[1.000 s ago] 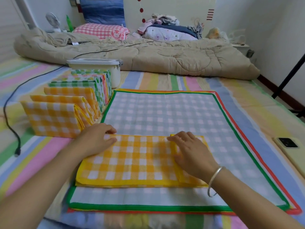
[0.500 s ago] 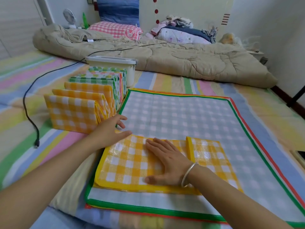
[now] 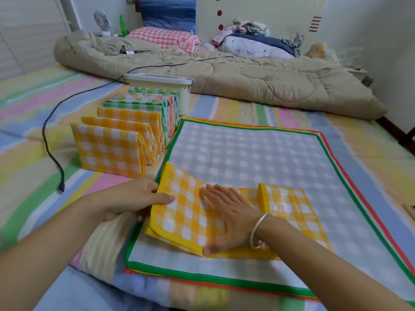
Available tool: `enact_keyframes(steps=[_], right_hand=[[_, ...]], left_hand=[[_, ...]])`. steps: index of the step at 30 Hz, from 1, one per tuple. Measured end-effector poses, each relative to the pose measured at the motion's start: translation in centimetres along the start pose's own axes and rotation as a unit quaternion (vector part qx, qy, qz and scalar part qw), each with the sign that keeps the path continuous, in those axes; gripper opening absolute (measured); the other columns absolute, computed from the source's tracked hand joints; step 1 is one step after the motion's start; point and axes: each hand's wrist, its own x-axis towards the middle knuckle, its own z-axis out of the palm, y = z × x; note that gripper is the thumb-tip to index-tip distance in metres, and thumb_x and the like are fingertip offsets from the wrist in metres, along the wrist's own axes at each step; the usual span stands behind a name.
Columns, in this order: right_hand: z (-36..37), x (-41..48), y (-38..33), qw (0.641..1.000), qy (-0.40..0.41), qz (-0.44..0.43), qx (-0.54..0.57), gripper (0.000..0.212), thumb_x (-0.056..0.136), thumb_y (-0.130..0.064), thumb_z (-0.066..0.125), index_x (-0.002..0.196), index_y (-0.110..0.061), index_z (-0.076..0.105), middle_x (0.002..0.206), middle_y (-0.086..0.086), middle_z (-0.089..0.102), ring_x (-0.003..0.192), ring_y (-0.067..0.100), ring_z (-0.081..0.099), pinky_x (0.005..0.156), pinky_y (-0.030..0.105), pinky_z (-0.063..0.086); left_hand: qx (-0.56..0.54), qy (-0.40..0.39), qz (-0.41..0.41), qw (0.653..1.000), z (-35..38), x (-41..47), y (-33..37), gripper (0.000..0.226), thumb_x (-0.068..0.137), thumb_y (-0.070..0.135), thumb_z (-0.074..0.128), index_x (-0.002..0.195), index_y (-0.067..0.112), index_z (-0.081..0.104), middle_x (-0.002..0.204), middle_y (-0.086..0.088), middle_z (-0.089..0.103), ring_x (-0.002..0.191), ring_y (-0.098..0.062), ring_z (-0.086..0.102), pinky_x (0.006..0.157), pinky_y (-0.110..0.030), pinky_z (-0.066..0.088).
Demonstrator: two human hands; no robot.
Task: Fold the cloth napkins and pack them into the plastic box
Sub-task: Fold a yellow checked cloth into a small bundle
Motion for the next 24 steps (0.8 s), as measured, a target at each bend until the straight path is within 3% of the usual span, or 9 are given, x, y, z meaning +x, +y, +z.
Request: enact_keyframes(steps=[4,7,10,13,15,17,19,21,24], right_hand=[[0.2,0.2,-0.1,1.000,-0.003,0.007,-0.010,0.138,0.053,-0.091,0.054,0.149,-0.032,-0.026,0.160,-0.014,-0.019,0.145,0.006,-0.024,0.119,0.038,-0.015],[0.1,0.3,-0.3,1.000,0.003,0.017,0.001,0.136,0.061,-0.083,0.064,0.150,-0.030,-0.024,0.161,-0.011,-0.015,0.145,0.007,-0.023,0.119,0.037,-0.015],[-1.9,-0.7,-1.0,0.997,0.014,0.018,0.071,0.128,0.067,-0.065,0.072,0.154,-0.025,-0.012,0.161,-0.010,-0.002,0.147,0.007,-0.013,0.120,0.030,-0.005],[-4.9,-1.8,-0.5,0.957,0.113,0.052,0.264,0.073,0.086,-0.022,0.068,0.148,-0.025,0.032,0.145,-0.010,0.040,0.139,0.008,0.034,0.108,0.021,0.032],[-6.5,-2.5,0.6,0.887,0.229,0.115,0.384,0.038,0.091,-0.007,0.057,0.126,-0.022,0.057,0.110,-0.005,0.069,0.098,0.016,0.067,0.078,0.031,0.054],[-7.3,-3.2,1.6,0.851,0.267,0.184,0.412,0.018,0.097,-0.023,0.053,0.108,-0.015,0.064,0.080,-0.002,0.073,0.062,0.016,0.067,0.053,0.028,0.047],[-7.2,-3.8,2.4,0.872,0.252,0.230,0.351,0.031,0.096,-0.046,0.052,0.097,-0.017,0.065,0.069,-0.002,0.072,0.049,0.011,0.062,0.050,0.023,0.041],[-6.4,-4.2,2.8,0.887,0.231,0.252,0.309,0.030,0.091,-0.052,0.057,0.091,-0.022,0.063,0.063,-0.003,0.070,0.046,0.008,0.061,0.052,0.024,0.043],[-4.5,-3.8,3.8,0.895,0.227,0.275,0.268,0.020,0.089,-0.041,0.066,0.098,-0.023,0.064,0.064,-0.005,0.067,0.057,0.014,0.068,0.063,0.028,0.052]], left_hand=[[-0.018,0.015,0.052,0.998,1.8,-0.2,2.6,0.034,0.088,0.043,0.068,0.079,0.010,0.067,0.070,-0.003,0.068,0.060,-0.016,0.061,0.052,-0.023,0.045],[-0.033,0.017,0.056,0.998,3.3,0.0,4.6,0.037,0.090,0.045,0.064,0.075,0.011,0.068,0.068,-0.006,0.066,0.056,-0.014,0.061,0.052,-0.023,0.046],[-0.036,0.023,0.064,0.997,4.7,0.6,6.4,0.051,0.091,0.050,0.062,0.092,0.000,0.072,0.076,-0.011,0.067,0.061,-0.016,0.063,0.057,-0.025,0.049],[-0.021,0.023,0.070,0.997,6.2,1.5,8.0,0.045,0.094,0.047,0.061,0.085,0.003,0.069,0.070,-0.008,0.064,0.054,-0.013,0.060,0.056,-0.024,0.049],[-0.008,0.007,0.056,0.998,7.3,2.1,9.2,0.036,0.092,0.045,0.064,0.081,0.011,0.064,0.064,-0.003,0.062,0.052,-0.010,0.059,0.054,-0.023,0.049],[0.010,-0.016,0.033,0.999,8.6,2.7,10.2,0.036,0.089,0.047,0.067,0.083,0.011,0.062,0.066,-0.003,0.062,0.055,-0.011,0.060,0.053,-0.024,0.052],[0.040,-0.025,0.020,0.999,10.0,3.1,11.0,0.041,0.090,0.050,0.066,0.077,0.012,0.061,0.064,-0.001,0.062,0.056,-0.011,0.060,0.054,-0.023,0.054],[0.073,-0.025,0.015,0.997,11.4,3.6,11.4,0.044,0.091,0.052,0.063,0.071,0.014,0.060,0.062,0.000,0.064,0.057,-0.011,0.060,0.054,-0.021,0.052],[0.131,0.027,0.063,0.989,12.8,4.5,10.3,0.038,0.091,0.050,0.063,0.072,0.017,0.065,0.071,-0.002,0.073,0.063,-0.015,0.068,0.056,-0.023,0.051]])
